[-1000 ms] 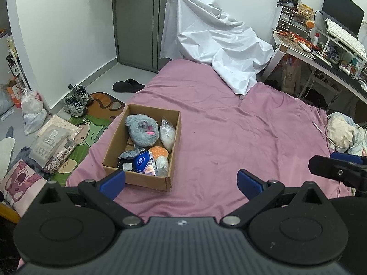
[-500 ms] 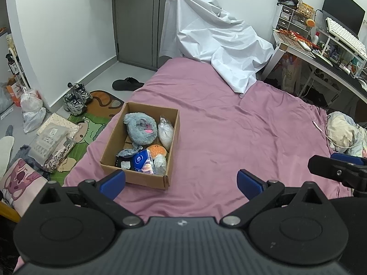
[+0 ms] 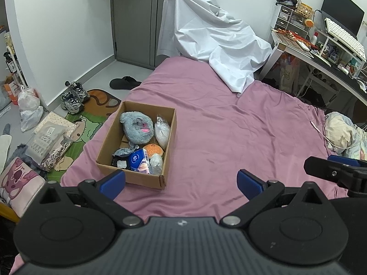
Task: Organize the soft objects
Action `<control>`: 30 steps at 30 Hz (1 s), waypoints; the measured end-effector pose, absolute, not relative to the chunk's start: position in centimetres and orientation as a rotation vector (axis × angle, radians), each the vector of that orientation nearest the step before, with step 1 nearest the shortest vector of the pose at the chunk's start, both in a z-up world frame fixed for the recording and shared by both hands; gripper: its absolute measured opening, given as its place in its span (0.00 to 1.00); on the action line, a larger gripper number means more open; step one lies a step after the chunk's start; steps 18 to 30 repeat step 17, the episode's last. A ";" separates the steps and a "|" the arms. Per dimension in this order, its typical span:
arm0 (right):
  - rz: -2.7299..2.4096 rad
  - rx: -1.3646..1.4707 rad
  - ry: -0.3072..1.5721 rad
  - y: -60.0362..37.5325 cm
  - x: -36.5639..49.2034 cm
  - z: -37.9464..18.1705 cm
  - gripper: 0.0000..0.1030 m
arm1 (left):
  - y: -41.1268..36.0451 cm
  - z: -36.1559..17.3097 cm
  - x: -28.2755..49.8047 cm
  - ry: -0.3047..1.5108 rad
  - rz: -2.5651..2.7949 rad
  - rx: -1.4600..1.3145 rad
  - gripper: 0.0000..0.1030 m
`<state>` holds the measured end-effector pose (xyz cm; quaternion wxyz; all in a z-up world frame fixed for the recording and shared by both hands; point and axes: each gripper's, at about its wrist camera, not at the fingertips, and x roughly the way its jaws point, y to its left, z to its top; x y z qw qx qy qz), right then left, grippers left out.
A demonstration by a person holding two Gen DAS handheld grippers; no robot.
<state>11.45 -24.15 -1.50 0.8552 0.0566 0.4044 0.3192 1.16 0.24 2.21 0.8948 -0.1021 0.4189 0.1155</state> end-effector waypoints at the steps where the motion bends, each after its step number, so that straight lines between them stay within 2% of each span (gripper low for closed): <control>1: 0.671 0.121 0.850 -24.2 11.5 -1.5 1.00 | 0.2 2.2 1.2 0.869 0.239 -0.213 1.00; 30: 0.649 0.136 0.858 -24.5 11.7 -2.2 1.00 | 0.0 1.8 1.6 0.860 0.219 -0.263 1.00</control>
